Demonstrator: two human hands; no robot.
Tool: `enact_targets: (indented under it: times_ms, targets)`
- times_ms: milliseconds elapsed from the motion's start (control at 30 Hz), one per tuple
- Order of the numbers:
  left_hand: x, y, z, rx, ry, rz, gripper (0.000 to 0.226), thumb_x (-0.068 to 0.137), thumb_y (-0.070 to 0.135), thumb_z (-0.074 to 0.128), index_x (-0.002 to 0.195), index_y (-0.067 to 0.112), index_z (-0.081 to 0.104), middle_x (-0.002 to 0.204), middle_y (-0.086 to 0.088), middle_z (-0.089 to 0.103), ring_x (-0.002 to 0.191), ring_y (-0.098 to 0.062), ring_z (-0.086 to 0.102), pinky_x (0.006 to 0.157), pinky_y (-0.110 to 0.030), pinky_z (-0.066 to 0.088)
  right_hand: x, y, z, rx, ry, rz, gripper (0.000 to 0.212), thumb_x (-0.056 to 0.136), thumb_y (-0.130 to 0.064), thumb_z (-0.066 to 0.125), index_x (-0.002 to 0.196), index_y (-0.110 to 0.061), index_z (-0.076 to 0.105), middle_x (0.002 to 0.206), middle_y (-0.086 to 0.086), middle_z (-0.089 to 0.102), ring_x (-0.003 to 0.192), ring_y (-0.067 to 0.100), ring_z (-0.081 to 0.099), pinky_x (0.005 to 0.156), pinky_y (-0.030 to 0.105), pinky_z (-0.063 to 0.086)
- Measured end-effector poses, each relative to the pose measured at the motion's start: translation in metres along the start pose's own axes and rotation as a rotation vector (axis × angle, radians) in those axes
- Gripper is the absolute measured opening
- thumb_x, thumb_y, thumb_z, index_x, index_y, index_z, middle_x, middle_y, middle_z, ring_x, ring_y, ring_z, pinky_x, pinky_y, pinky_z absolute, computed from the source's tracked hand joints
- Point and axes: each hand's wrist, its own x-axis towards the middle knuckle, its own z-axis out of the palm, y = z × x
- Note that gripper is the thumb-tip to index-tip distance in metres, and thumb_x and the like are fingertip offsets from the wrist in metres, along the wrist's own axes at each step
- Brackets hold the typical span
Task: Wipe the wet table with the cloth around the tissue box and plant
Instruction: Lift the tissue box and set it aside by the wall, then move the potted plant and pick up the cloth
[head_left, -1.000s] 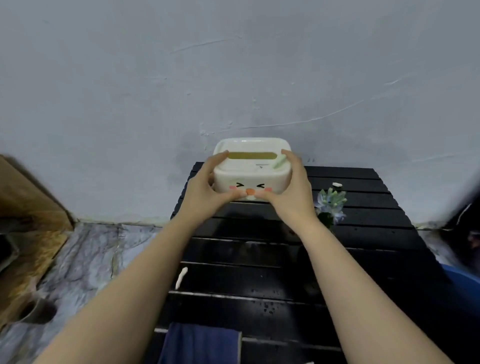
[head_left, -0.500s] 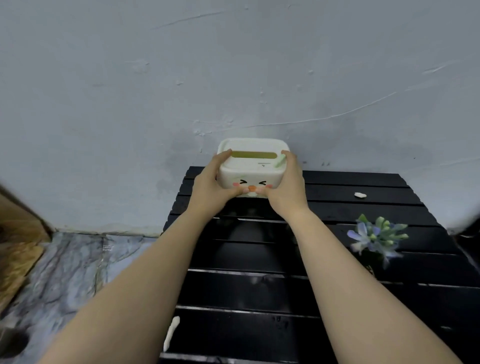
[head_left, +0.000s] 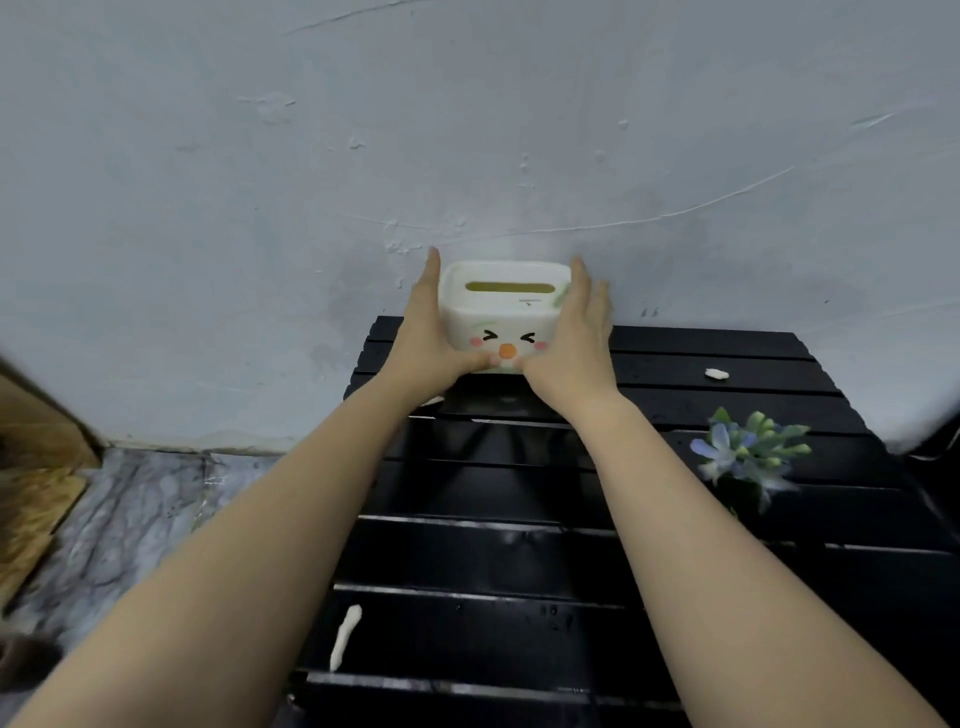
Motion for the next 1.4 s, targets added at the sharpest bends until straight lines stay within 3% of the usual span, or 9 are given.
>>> enact_targets:
  times_ms: [67, 133, 300, 433, 567, 833, 1000, 1100, 1400]
  targets:
    - [-0.008, 0.01, -0.008, 0.103, 0.06, 0.011, 0.125, 0.069, 0.027, 0.09, 0.158, 0.026, 0.002, 0.164, 0.009, 0.017, 0.149, -0.01, 0.022, 0.119, -0.033, 0.028, -0.015, -0.018, -0.012, -0.045, -0.014, -0.098, 0.107, 0.081, -0.017, 0.075, 0.154, -0.028, -0.003, 0.163, 0.014, -0.008, 0.151, 0.029, -0.01, 0.121, 0.044, 0.01]
    - [-0.021, 0.02, -0.013, 0.125, 0.14, 0.007, 0.111, 0.071, 0.028, 0.087, 0.156, 0.024, 0.017, 0.161, 0.005, 0.025, 0.147, -0.017, 0.027, 0.118, -0.04, 0.031, -0.035, -0.039, -0.025, -0.029, -0.024, -0.198, 0.094, 0.086, -0.012, 0.067, 0.155, -0.023, 0.004, 0.164, 0.012, -0.008, 0.151, 0.026, -0.007, 0.122, 0.044, 0.013]
    - [-0.076, 0.058, -0.02, 0.003, 0.29, 0.061, 0.062, 0.076, 0.024, 0.08, 0.131, 0.022, 0.051, 0.13, 0.003, 0.056, 0.112, -0.013, 0.057, 0.092, -0.027, 0.052, -0.099, -0.065, -0.059, 0.064, 0.022, -0.338, 0.066, 0.094, -0.022, 0.059, 0.15, -0.02, 0.024, 0.162, 0.005, 0.015, 0.15, 0.018, 0.012, 0.118, 0.039, 0.028]
    - [-0.127, 0.075, -0.011, -0.037, 0.333, 0.114, 0.038, 0.08, 0.025, 0.076, 0.114, 0.023, 0.06, 0.109, 0.007, 0.066, 0.098, -0.013, 0.064, 0.082, -0.024, 0.056, -0.161, -0.055, -0.092, 0.071, 0.054, -0.338, 0.056, 0.094, -0.023, 0.06, 0.144, -0.02, 0.035, 0.146, -0.002, 0.041, 0.137, 0.012, 0.034, 0.106, 0.022, 0.034]
    - [-0.169, 0.083, 0.015, -0.038, 0.282, 0.185, 0.026, 0.082, 0.02, 0.074, 0.106, 0.019, 0.063, 0.103, 0.009, 0.068, 0.09, -0.011, 0.064, 0.075, -0.017, 0.052, -0.213, -0.023, -0.111, 0.033, 0.074, -0.312, 0.048, 0.093, -0.022, 0.061, 0.139, -0.02, 0.045, 0.133, -0.006, 0.054, 0.129, 0.011, 0.045, 0.104, 0.024, 0.039]
    - [-0.202, 0.056, 0.074, 0.301, 0.033, 0.292, 0.022, 0.086, 0.02, 0.069, 0.107, 0.022, 0.066, 0.106, 0.006, 0.065, 0.101, -0.015, 0.059, 0.088, -0.037, 0.052, -0.251, 0.049, -0.125, -0.248, 0.157, -0.215, 0.039, 0.084, -0.023, 0.069, 0.122, -0.025, 0.059, 0.109, -0.001, 0.054, 0.104, 0.02, 0.049, 0.079, 0.041, 0.052]
    - [-0.211, 0.033, 0.091, 0.509, -0.181, 0.196, 0.048, 0.094, 0.031, 0.064, 0.14, 0.025, 0.052, 0.156, -0.006, 0.038, 0.141, -0.031, 0.035, 0.115, -0.047, 0.032, -0.228, 0.068, -0.122, -0.377, 0.006, -0.121, 0.056, 0.086, -0.032, 0.068, 0.138, -0.037, 0.048, 0.147, 0.015, 0.03, 0.132, 0.035, 0.031, 0.105, 0.047, 0.04]
    - [-0.212, 0.026, 0.093, 0.608, -0.247, 0.126, 0.053, 0.1, 0.043, 0.05, 0.151, 0.031, 0.037, 0.165, -0.005, 0.016, 0.151, -0.033, 0.016, 0.122, -0.052, 0.017, -0.211, 0.071, -0.117, -0.328, -0.104, -0.07, 0.063, 0.09, -0.034, 0.065, 0.145, -0.042, 0.038, 0.161, 0.015, 0.008, 0.146, 0.036, 0.013, 0.112, 0.049, 0.029]
    - [-0.208, 0.026, 0.093, 0.634, -0.192, 0.127, 0.045, 0.098, 0.042, 0.054, 0.139, 0.025, 0.051, 0.155, -0.009, 0.039, 0.144, -0.032, 0.03, 0.117, -0.049, 0.026, -0.185, 0.079, -0.11, -0.25, -0.118, -0.097, 0.054, 0.087, -0.01, 0.068, 0.134, -0.027, 0.05, 0.138, 0.007, 0.037, 0.132, 0.03, 0.034, 0.099, 0.044, 0.047]
